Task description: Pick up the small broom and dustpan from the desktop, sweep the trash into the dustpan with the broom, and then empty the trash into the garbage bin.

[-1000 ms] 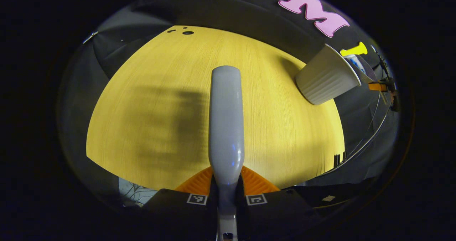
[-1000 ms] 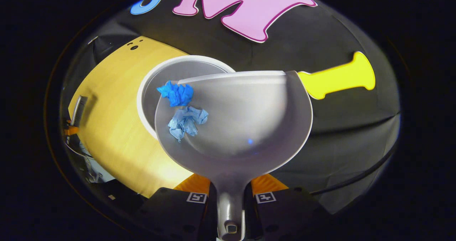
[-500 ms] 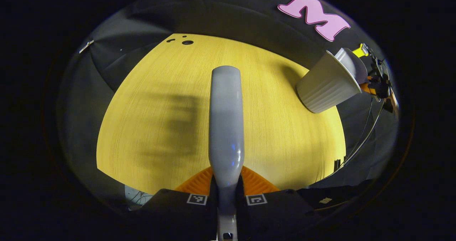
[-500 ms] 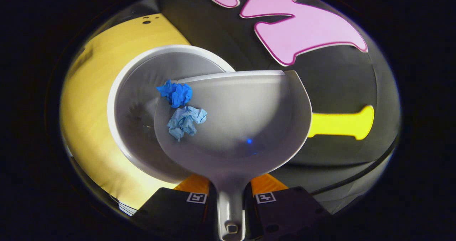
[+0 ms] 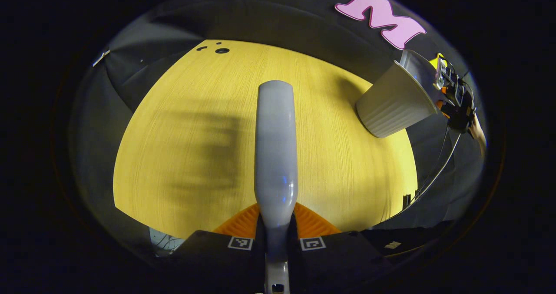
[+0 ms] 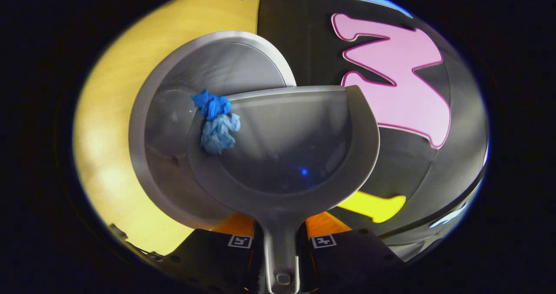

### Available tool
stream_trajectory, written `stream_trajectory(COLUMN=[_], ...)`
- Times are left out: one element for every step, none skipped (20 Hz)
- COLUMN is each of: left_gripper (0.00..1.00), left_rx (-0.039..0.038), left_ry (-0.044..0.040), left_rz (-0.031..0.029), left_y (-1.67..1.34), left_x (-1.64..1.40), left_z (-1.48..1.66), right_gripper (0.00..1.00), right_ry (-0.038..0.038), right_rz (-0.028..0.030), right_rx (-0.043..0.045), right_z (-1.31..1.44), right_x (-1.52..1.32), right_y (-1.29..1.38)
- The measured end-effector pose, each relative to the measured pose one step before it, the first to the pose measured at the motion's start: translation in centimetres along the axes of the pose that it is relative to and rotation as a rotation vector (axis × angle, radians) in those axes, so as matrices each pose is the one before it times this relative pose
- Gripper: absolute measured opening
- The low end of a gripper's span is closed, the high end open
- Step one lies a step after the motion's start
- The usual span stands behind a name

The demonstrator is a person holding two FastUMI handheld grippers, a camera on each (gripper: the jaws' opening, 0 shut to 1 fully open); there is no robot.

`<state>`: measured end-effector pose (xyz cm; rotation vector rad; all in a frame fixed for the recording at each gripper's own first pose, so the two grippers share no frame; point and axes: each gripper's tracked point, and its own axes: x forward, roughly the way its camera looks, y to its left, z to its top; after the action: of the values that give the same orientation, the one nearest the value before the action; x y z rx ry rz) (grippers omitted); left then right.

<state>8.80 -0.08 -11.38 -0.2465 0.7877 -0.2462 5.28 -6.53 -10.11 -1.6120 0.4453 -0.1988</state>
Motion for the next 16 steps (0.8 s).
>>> stream_trajectory(left_gripper=[0.25, 0.25, 0.25, 0.25, 0.25, 0.25, 0.25, 0.25, 0.25, 0.25, 0.25, 0.25, 0.25, 0.25, 0.25, 0.25], left_rx=[0.00181, 0.00098, -0.00080, -0.00196, -0.00029, 0.00128, 0.00234, 0.00315, 0.00326, 0.00186, 0.00129, -0.00128, -0.00187, -0.00120, 0.00135, 0.00147], left_ry=[0.00035, -0.00004, 0.00014, 0.00110, -0.00013, -0.00022, -0.00046, -0.00096, -0.00125, -0.00249, -0.00189, -0.00067, -0.00146, -0.00240, -0.00248, -0.00180], left_rz=[-0.00155, -0.00210, -0.00269, -0.00315, -0.00114, 0.00035, 0.00189, 0.00361, 0.00491, 0.00426, 0.00080, -0.00065, -0.00318, -0.00404, -0.00218, 0.00014], left_y=[-0.051, -0.113, -0.095, -0.094, -0.070, -0.129, 0.045, -0.027, -0.011, 0.117, 0.026, -0.031, -0.025, -0.101, -0.042, -0.067], left_x=[-0.039, -0.031, 0.015, -0.024, -0.021, -0.088, 0.092, -0.060, -0.160, 0.013, 0.007, -0.015, 0.127, 0.040, -0.062, -0.031], left_z=[-0.112, -0.055, -0.135, -0.099, -0.063, -0.073, -0.216, -0.143, 0.010, -0.048, -0.046, 0.006, 0.024, 0.054, -0.069, 0.064], right_gripper=[0.34, 0.35, 0.34, 0.34, 0.34, 0.34, 0.34, 0.34, 0.34, 0.35, 0.34, 0.34, 0.34, 0.34, 0.39, 0.34], right_ry=[-0.01355, -0.00952, 0.00280, 0.01235, 0.00929, 0.00882, 0.00976, 0.01174, 0.01032, 0.01396, 0.01617, 0.01541, 0.01509, 0.01586, 0.01760, 0.02207], right_rz=[-0.03109, -0.00611, 0.00035, 0.00040, 0.00331, 0.00728, 0.00286, 0.00620, 0.01511, 0.01847, 0.01524, 0.01386, 0.01243, 0.01809, 0.02883, 0.03335], right_rx=[-0.03105, -0.00311, -0.00023, 0.00922, 0.01062, 0.01653, 0.02673, 0.03532, 0.04443, 0.05885, 0.05369, 0.04199, 0.04136, 0.06125, 0.07451, 0.07902], right_z=[0.028, 0.102, -0.296, -0.096, -0.007, 0.151, -0.080, -0.417, -0.429, -0.365, -0.675, -0.682, -0.687, -0.483, -0.811, -0.817], right_x=[-0.160, -0.219, -0.246, 0.229, 0.265, 0.261, -0.006, 0.036, -0.098, 0.125, -0.022, -0.234, -0.152, -0.062, -0.328, -0.440], right_y=[-0.267, 0.430, 0.197, -0.288, -0.054, -0.004, -0.071, -0.200, -0.080, 0.019, -0.099, -0.083, -0.197, -0.294, 0.055, -0.056])
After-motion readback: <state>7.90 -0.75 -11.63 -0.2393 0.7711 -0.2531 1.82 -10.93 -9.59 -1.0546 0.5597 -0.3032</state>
